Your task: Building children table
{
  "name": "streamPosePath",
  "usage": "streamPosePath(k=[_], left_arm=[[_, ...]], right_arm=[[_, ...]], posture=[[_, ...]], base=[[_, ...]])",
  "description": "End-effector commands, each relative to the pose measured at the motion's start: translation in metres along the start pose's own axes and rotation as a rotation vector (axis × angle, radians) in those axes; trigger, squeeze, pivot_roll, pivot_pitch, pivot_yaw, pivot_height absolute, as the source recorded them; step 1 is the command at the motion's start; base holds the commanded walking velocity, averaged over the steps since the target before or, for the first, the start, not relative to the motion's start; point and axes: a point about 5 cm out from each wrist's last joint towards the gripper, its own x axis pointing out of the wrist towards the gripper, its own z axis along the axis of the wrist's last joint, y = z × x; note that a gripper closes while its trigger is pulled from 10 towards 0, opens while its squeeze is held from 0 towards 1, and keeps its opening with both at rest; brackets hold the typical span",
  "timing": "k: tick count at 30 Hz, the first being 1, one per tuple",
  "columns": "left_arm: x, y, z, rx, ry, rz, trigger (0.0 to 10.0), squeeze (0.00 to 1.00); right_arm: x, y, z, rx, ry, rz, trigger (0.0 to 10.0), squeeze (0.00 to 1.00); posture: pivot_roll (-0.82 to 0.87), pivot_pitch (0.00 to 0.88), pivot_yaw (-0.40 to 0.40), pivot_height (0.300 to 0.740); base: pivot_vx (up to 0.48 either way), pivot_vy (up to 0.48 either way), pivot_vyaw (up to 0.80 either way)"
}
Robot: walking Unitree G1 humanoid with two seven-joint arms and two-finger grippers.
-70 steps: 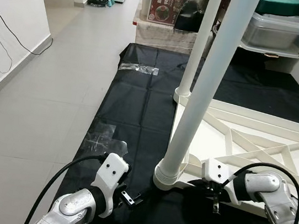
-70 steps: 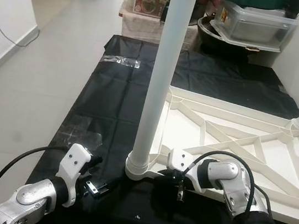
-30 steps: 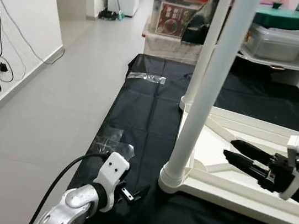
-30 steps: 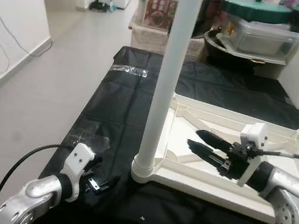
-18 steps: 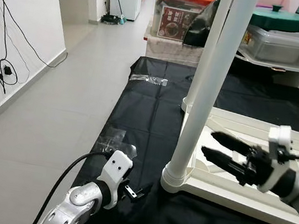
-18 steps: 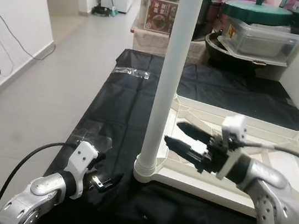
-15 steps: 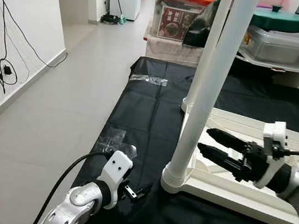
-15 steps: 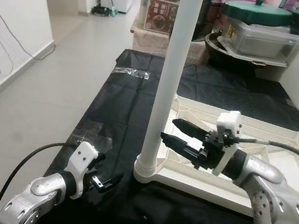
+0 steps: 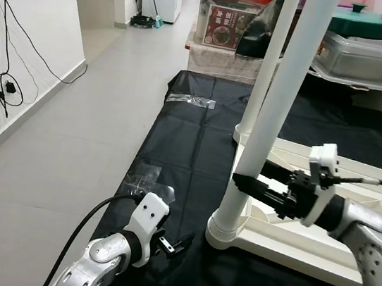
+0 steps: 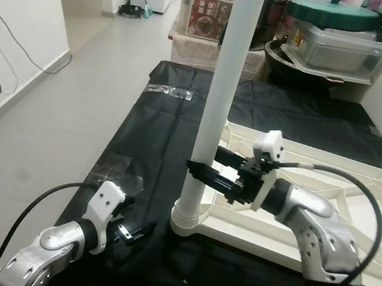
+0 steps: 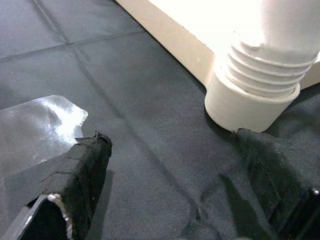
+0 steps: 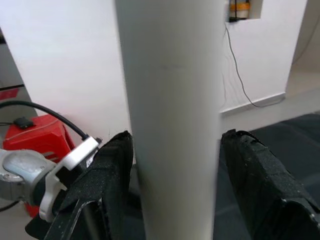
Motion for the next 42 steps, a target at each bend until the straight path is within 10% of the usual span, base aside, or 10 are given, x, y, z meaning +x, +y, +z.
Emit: streamPosePath(k=[1, 10, 11, 12, 13, 29, 30, 34, 42], left_arm=[[-0.001, -0.001, -0.001, 0.003, 0.001, -0.005, 10.0, 0.00], [-0.001, -0.002, -0.001, -0.001, 0.000, -0.006, 10.0, 0.00], [-0.001, -0.002, -0.001, -0.002, -0.001, -0.006, 10.0, 0.00], [-0.001, -0.002, -0.001, -0.002, -0.001, -0.006, 10.0, 0.00], [-0.001, -0.002, 0.000, -0.002, -0.001, -0.007, 10.0, 0.00], [-0.002, -0.003, -0.001, -0.003, -0.003, -0.003, 10.0, 0.00], [-0.001, -0.002, -0.002, -0.002, 0.000, -0.008, 10.0, 0.00], [-0.001, -0.002, -0.003, -0.001, 0.001, -0.012, 10.0, 0.00], [0.002, 0.000, -0.004, 0.008, 0.006, -0.026, 10.0, 0.00]], right_arm=[[0.005, -0.001, 0.001, -0.007, 0.004, 0.009, 10.0, 0.00], [0.016, -0.001, 0.003, -0.017, 0.004, 0.028, 10.0, 0.00], [0.019, -0.001, 0.003, -0.015, 0.006, 0.036, 3.1, 0.00], [0.019, -0.001, 0.003, -0.015, 0.006, 0.036, 3.1, 0.00], [0.021, 0.000, 0.002, -0.015, 0.008, 0.041, 0.0, 0.00], [0.022, 0.014, -0.019, -0.011, 0.020, -0.080, 0.0, 0.00], [0.013, 0.011, -0.026, -0.012, 0.026, -0.297, 0.0, 0.00], [0.008, 0.011, -0.031, -0.001, 0.027, -0.418, 0.0, 0.00], [-0.019, 0.022, -0.054, 0.014, 0.039, -1.154, 0.0, 0.00]], posture=[[0.17, 0.000, -0.068, 0.740], [0.16, 0.000, -0.071, 0.740], [0.17, 0.000, -0.073, 0.740], [0.17, 0.000, -0.073, 0.740], [0.17, 0.000, -0.073, 0.740], [0.17, 0.000, -0.076, 0.740], [0.15, 0.000, -0.057, 0.740], [0.14, 0.000, -0.054, 0.740], [0.12, 0.000, -0.036, 0.740]], base=[[0.000, 0.000, 0.00], [0.000, 0.000, 0.00], [0.000, 0.000, 0.00], [0.000, 0.000, 0.00], [0.000, 0.000, 0.00], [0.000, 0.000, 0.00], [0.000, 0.000, 0.00], [0.000, 0.000, 0.00], [0.000, 0.000, 0.00]])
